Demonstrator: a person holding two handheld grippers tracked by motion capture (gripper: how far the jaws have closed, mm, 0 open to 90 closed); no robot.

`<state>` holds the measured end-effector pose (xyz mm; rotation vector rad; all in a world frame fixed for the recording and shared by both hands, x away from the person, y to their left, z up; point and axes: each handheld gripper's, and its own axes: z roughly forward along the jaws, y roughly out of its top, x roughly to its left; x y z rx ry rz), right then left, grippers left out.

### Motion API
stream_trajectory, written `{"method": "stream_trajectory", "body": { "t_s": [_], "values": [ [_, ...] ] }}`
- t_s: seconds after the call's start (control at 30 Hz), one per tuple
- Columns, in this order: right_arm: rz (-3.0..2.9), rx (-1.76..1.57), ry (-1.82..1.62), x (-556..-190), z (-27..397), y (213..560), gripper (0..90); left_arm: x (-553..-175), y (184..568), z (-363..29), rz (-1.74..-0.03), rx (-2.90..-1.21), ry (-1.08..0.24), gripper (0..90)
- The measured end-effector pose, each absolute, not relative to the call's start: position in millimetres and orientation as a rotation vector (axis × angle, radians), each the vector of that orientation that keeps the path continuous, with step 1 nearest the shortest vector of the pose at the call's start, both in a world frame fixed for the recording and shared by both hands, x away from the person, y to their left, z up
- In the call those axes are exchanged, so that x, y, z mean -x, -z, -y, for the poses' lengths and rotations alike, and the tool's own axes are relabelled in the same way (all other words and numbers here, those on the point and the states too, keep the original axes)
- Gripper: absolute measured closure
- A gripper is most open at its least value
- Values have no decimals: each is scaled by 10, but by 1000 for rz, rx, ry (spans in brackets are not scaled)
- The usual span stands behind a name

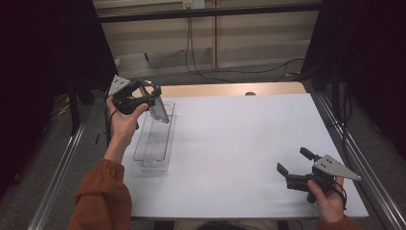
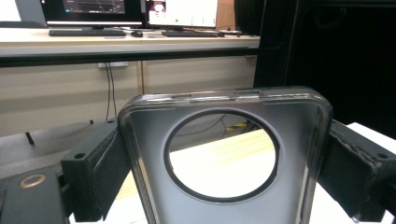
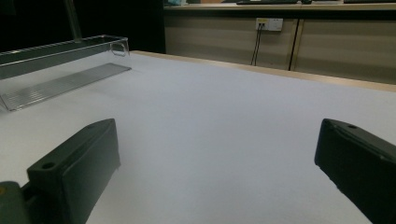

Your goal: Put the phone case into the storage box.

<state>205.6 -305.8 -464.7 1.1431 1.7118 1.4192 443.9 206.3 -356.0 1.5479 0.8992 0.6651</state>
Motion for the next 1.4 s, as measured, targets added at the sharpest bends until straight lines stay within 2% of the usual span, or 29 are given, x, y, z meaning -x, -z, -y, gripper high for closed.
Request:
{"method": "stream_trajectory", "body": {
  "t_s": [0.77, 1.4],
  "values": [
    [-1721, -1140, -1426, -2049, 3057, 4651, 0, -4795, 3755, -2005, -922, -1586, -712, 110],
    [-1718, -1142, -1431, -2046, 3054, 4653, 0, -4924, 3911, -1884, -966, -1631, -721, 108]
  ]
}}
